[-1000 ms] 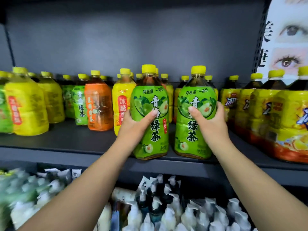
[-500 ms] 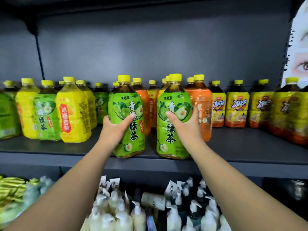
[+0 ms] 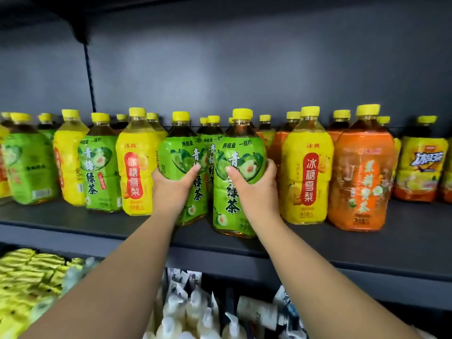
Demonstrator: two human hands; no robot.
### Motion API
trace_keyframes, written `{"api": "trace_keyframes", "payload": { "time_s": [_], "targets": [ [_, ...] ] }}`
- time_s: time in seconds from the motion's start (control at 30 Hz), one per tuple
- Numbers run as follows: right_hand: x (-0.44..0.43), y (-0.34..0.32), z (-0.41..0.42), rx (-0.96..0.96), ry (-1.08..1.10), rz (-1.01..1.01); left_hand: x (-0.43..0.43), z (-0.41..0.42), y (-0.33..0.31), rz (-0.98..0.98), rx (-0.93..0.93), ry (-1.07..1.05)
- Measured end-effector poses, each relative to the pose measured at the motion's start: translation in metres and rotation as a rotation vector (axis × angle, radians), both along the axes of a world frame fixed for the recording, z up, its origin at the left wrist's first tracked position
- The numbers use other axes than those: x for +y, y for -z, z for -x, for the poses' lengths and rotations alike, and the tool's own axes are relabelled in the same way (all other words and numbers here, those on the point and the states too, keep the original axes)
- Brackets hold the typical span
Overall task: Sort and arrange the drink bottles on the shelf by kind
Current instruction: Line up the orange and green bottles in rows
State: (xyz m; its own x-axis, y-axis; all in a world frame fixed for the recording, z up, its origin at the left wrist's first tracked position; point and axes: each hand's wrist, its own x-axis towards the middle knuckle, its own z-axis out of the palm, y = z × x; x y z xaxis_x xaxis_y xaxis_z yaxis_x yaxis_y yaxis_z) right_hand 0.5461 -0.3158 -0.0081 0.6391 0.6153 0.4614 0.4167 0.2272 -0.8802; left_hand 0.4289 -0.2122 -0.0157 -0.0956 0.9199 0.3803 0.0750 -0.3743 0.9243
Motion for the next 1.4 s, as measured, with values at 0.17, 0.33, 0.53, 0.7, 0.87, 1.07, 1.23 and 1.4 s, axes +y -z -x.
{"api": "trace_keyframes", "payload": {
  "time_s": [0.17,0.33,0.53,0.7,0.87,1.07,1.23,1.4],
  "targets": [
    [0.024,0.004,0.007,-0.043,0.062,0.013,0.021,-0.030,0.002,0.024,0.029,-0.138],
    [0.031,0.005,0.005,-0.083,0.076,0.014,0.035,-0.038,0.004,0.021,0.094,-0.112],
    [0.027,0.008,0.012,-0.124,0.039,0.054,0.033,-0.001,0.004,0.004,0.319,0.156],
    [0.020,0.013,0.028,-0.358,0.110,0.185,0.037,0.049,0.018,-0.003,0.330,0.332],
    [0.021,0.015,0.053,-0.340,0.192,0.066,0.019,0.062,0.013,-0.252,0.360,0.408],
    [0.033,0.013,0.082,-0.388,0.231,0.138,0.043,0.087,0.009,-0.595,0.577,0.101],
    [0.045,0.011,0.092,-0.444,0.337,0.291,0.061,0.087,0.006,-0.404,0.470,-0.020],
    [0.055,0.012,0.094,-0.443,0.391,0.369,0.060,0.081,0.010,-0.374,0.467,0.010]
  ]
}}
